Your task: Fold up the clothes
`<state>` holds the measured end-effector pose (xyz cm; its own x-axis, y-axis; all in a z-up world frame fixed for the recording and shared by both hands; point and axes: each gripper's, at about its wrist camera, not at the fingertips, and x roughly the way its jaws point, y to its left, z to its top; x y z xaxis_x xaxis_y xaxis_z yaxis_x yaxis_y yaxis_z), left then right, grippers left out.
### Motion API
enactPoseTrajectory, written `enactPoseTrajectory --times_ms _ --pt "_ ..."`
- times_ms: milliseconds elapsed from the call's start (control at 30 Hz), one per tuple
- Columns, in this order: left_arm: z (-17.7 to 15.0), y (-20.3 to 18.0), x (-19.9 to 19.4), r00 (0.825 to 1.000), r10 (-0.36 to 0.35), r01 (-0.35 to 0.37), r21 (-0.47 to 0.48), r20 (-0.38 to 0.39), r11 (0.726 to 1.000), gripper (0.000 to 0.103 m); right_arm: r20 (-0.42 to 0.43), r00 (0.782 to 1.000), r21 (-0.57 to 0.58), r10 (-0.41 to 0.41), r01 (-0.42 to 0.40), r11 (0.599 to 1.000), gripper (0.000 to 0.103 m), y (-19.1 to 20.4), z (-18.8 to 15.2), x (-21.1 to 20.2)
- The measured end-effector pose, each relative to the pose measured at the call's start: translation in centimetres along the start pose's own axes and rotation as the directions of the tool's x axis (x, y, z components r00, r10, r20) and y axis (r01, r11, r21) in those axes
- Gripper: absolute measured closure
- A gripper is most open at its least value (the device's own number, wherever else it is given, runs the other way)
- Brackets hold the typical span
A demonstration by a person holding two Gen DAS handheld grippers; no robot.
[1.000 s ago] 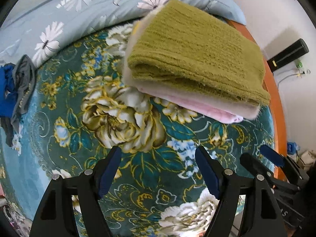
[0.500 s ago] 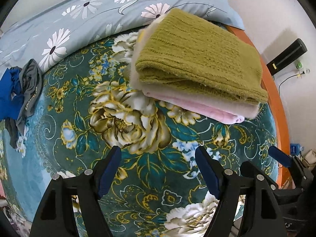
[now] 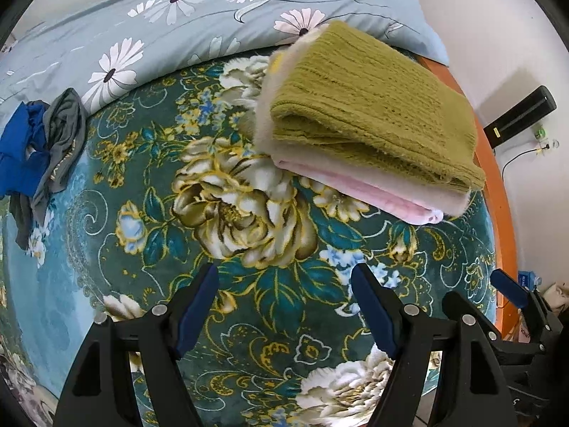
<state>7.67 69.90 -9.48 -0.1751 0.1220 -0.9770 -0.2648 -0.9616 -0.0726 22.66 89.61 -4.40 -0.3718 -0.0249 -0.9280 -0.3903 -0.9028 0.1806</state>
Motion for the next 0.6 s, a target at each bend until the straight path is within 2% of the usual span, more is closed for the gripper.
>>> enactPoseTrajectory --times_ms 200,300,600 --pt "-0.52 0.12 -0.17 1.000 -0.007 0.007 0.001 0.012 1.000 0.024 0.016 1.000 -0.009 -0.022 0.022 1.000 0.000 0.10 -0.29 -0.44" --pt "-0.64 0.07 -0.28 1.000 -0.004 0.004 0.005 0.021 1.000 0.012 0.019 1.000 -0.015 -0.024 0.024 1.000 0.000 0.27 -0.33 -0.59" --pt "-1.08 -0.01 -0.29 1.000 -0.017 0.017 0.019 0.012 1.000 0.012 0.024 0.999 -0.030 -0.026 0.027 0.999 0.000 0.76 -0.36 -0.73"
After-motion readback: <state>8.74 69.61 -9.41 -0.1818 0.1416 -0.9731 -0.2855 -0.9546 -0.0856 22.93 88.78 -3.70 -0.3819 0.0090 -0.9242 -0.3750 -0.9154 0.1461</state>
